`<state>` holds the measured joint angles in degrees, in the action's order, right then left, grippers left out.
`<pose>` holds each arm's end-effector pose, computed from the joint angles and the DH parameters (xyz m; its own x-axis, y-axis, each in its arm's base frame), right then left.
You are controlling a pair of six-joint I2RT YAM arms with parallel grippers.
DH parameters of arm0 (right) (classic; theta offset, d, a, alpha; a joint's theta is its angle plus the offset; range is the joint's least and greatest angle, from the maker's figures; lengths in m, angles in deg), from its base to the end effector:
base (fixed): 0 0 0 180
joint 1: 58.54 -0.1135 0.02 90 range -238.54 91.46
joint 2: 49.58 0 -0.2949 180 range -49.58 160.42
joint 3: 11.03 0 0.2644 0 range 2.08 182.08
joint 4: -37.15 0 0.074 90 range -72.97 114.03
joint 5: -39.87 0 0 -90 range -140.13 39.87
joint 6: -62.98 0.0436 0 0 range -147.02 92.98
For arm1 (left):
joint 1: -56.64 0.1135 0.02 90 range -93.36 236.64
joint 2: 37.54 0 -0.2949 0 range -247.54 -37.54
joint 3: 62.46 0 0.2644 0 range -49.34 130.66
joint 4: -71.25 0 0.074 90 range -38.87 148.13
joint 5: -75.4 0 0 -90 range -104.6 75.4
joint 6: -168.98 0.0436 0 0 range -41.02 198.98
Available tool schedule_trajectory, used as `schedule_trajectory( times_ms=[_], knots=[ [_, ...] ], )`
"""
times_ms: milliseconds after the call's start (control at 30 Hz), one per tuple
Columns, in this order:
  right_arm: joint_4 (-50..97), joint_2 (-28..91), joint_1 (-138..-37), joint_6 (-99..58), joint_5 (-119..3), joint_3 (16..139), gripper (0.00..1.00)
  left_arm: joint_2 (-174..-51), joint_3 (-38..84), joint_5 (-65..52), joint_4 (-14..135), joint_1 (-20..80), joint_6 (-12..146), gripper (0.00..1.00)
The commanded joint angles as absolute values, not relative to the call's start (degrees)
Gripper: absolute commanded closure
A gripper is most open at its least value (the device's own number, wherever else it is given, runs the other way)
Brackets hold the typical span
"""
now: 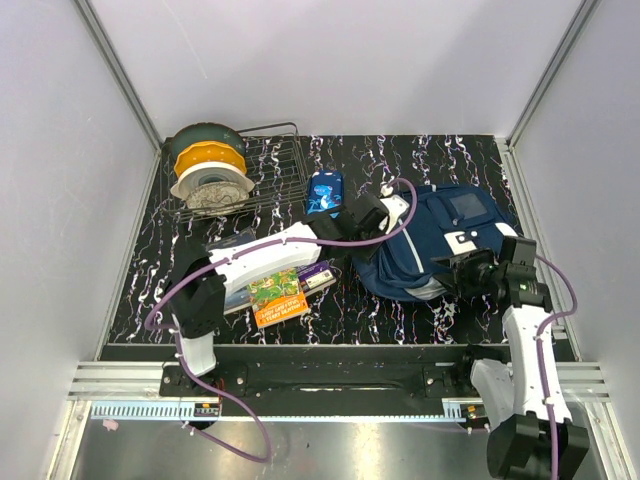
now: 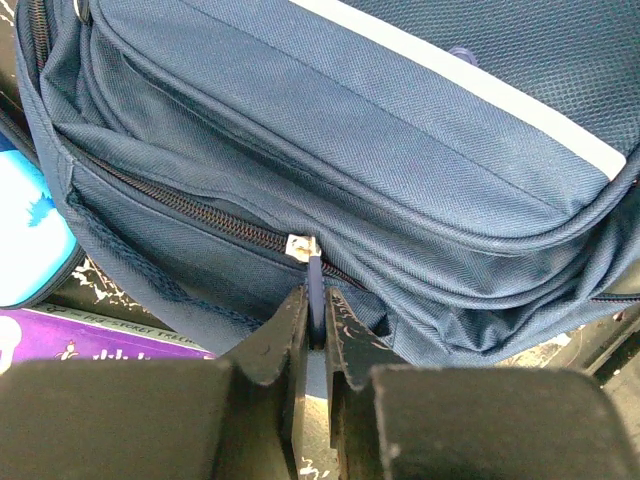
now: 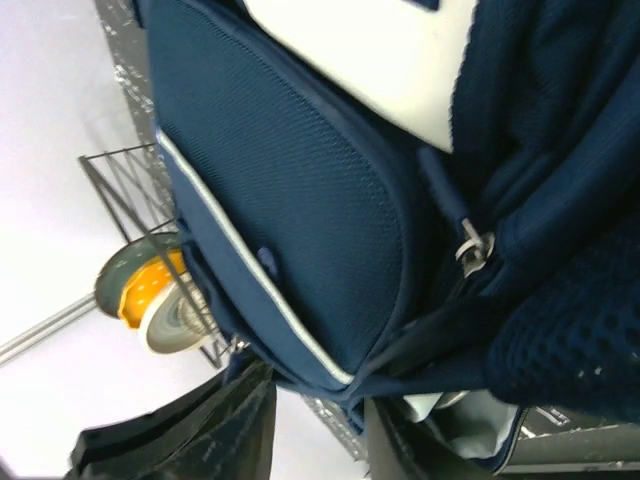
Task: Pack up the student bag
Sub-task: Unzip the student bag at the center of the board.
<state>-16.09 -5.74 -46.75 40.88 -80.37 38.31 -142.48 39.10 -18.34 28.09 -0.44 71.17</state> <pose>0.1470 -0.0082 0.2605 -0.4162 0.9046 0.0923 0.6129 0.2041 0.7633 0.2419 -0.3685 0.2975 -0.5013 0.5248 -0.6879 0.7521 0.6574 -0.0466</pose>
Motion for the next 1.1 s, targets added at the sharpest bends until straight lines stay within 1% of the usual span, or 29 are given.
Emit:
schedule_trajectory(
  times_ms=[0,33,67,100,167,233,267,300,367,433,533,600,633,667,700,733,767,867,900,933,1000,1067],
  knots=[
    [-10.3,-1.2,-49.2,35.2,-81.4,38.2,0.61,-137.0,38.9,-14.3,35.2,-2.5,70.0,1.00],
    [-11.3,0.2,-49.1,33.5,-81.1,38.6,0.70,-136.8,38.6,-14.5,35.0,-2.5,70.1,1.00],
    [-12.3,1.5,-49.2,31.9,-79.9,39.3,0.90,-136.0,37.8,-14.4,35.1,-2.5,70.2,1.00],
    [-11.9,3.2,-49.1,29.9,-79.4,39.3,1.00,-135.6,37.3,-14.4,35.1,-2.5,70.2,1.00],
    [-11.6,4.4,-49.1,28.6,-77.6,41.1,1.00,-134.5,36.0,-14.5,35.1,-2.6,69.9,1.00],
    [-13.4,6.5,-49.1,23.6,-71.8,44.4,1.00,-133.6,35.1,-16.3,35.1,-2.5,69.8,1.00],
    [-14.9,7.5,-49.1,21.8,-67.2,48.0,1.00,-132.2,33.8,-16.5,35.2,-2.5,69.6,1.00],
    [-15.4,10.3,-49.0,18.1,-65.4,49.8,1.00,-131.5,33.0,-16.7,35.6,-2.5,69.5,1.00],
    [-16.3,13.9,-49.0,16.1,-61.7,55.0,1.00,-129.7,31.0,-15.6,35.8,-2.6,68.9,1.00],
    [-15.2,18.7,-49.0,14.3,-60.7,57.4,1.00,-128.8,29.5,-14.9,37.0,-3.7,68.4,1.00],
    [-12.3,26.0,-49.0,12.7,-63.8,62.3,1.00,-129.2,28.4,-14.9,38.0,-6.2,67.2,1.00],
    [-13.1,29.9,-49.0,11.6,-67.9,66.1,1.00,-130.4,28.5,-12.1,39.6,-7.0,65.7,1.00],
    [-13.4,30.5,-49.0,11.5,-68.6,66.6,0.81,-130.9,28.4,-11.6,40.5,-7.0,63.9,1.00],
    [-14.1,30.6,-49.0,11.3,-69.4,66.5,0.69,-131.3,27.8,-11.3,41.4,-7.0,63.0,1.00],
    [-14.6,29.3,-49.0,11.2,-69.2,65.9,0.54,-131.7,27.7,-11.4,43.0,-7.0,62.5,1.00],
    [-15.5,27.8,-49.0,11.1,-68.5,65.0,0.18,-131.9,27.7,-11.7,43.4,-7.0,61.7,1.00],
    [-17.2,26.1,-49.0,11.4,-65.8,62.7,0.11,-132.7,27.7,-12.2,43.8,-7.0,61.4,1.00],
    [-20.3,16.8,-48.8,13.8,-63.8,57.0,0.06,-134.6,28.8,-13.2,43.6,-7.0,61.1,1.00],
    [-20.9,11.5,-48.7,15.9,-63.7,55.7,0.06,-135.0,29.0,-13.1,43.6,-7.0,61.1,1.00],
    [-21.2,8.8,-48.7,17.3,-63.8,54.4,0.05,-135.4,29.4,-12.8,43.6,-7.0,61.1,1.00],
    [-21.2,1.9,-48.7,22.5,-68.1,50.6,0.09,-136.4,29.8,-12.4,43.7,-7.0,61.1,1.00],
    [-19.8,-1.6,-48.7,26.5,-74.9,46.8,0.12,-137.3,30.5,-12.4,43.6,-7.0,61.3,1.00]
  ],
)
